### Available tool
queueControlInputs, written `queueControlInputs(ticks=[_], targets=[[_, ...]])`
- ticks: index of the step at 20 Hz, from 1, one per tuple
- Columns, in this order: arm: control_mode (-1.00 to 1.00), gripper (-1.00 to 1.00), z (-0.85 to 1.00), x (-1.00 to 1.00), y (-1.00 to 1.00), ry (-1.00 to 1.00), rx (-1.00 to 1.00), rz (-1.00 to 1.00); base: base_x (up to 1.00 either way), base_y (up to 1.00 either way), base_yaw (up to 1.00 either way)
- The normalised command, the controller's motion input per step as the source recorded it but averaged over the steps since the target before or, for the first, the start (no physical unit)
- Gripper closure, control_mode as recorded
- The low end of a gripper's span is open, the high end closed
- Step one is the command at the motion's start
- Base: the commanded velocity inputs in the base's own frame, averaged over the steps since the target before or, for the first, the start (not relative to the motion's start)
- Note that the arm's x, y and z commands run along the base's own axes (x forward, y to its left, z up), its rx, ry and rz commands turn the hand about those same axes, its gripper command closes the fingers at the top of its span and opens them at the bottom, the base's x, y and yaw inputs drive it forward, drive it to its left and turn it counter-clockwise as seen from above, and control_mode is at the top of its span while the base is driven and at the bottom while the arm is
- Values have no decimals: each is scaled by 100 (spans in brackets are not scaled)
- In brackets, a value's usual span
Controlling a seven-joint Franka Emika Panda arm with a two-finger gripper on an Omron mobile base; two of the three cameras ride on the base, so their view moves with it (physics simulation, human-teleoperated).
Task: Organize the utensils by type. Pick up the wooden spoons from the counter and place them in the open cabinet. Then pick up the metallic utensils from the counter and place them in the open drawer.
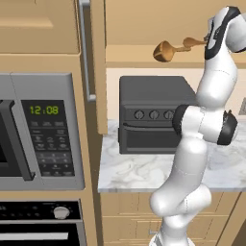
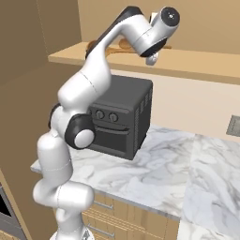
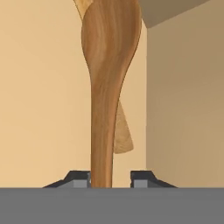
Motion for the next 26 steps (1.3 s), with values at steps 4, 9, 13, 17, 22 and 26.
queueControlInputs(ticks=[4, 9, 13, 17, 22, 26], targets=[[-100, -100, -10, 29, -7, 3, 0, 6, 0, 0, 0], [-100, -100, -20, -3, -11, 1, 0, 9, 0, 0, 0], [-100, -100, -19, -9, -1, 0, 0, 5, 0, 0, 0], [-100, -100, -5, -2, 0, 0, 0, 2, 0, 0, 0], [-100, -100, -9, -16, 0, 7, 0, 1, 0, 0, 0], [-100, -100, -14, -18, 0, 5, 0, 0, 0, 0, 0]])
